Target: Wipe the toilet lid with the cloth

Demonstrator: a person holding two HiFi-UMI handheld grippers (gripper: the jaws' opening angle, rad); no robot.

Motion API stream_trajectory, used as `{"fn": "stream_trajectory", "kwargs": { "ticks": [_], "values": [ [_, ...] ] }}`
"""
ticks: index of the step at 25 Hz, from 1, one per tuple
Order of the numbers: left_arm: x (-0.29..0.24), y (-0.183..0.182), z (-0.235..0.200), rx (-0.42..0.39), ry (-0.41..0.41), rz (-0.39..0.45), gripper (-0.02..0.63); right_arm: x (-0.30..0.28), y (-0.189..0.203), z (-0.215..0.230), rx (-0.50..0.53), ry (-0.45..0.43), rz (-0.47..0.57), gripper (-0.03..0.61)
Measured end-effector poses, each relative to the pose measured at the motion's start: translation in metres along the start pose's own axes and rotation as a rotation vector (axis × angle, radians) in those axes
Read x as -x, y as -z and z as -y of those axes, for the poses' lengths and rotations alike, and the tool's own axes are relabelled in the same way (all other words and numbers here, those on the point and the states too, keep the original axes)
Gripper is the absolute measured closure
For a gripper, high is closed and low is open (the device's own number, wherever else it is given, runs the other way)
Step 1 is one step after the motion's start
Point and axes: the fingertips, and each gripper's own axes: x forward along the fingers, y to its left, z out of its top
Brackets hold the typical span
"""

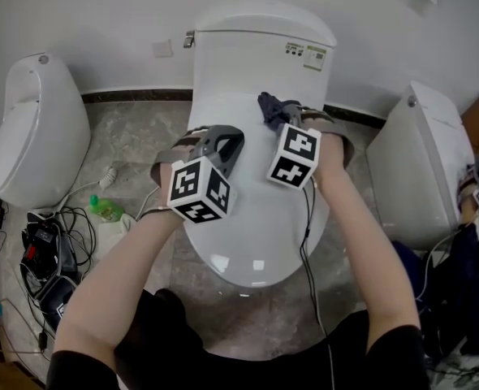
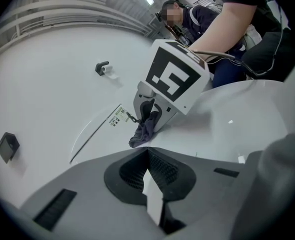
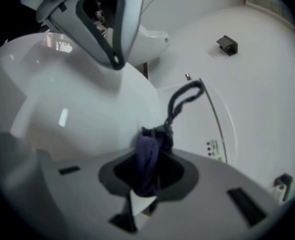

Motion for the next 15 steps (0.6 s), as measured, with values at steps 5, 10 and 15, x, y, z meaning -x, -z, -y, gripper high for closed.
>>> {"fn": "stream_trajectory", "kwargs": {
  "ticks": [5,10,15],
  "values": [
    [-0.003,0.0,0.003,0.001,0.004,-0.002,0.603,0.016,0.0,-0.015,0.01,0.008,0.006,0.497],
    [-0.002,0.003,0.008,-0.001,0.008,-0.009,0.603,0.03,0.0,-0.028,0.008,0.005,0.01,0.497],
    [-0.002,0.003,0.007,-0.001,0.006,-0.01,0.603,0.042,-0.003,-0.039,0.005,0.004,0.015,0.497]
  ]
}}
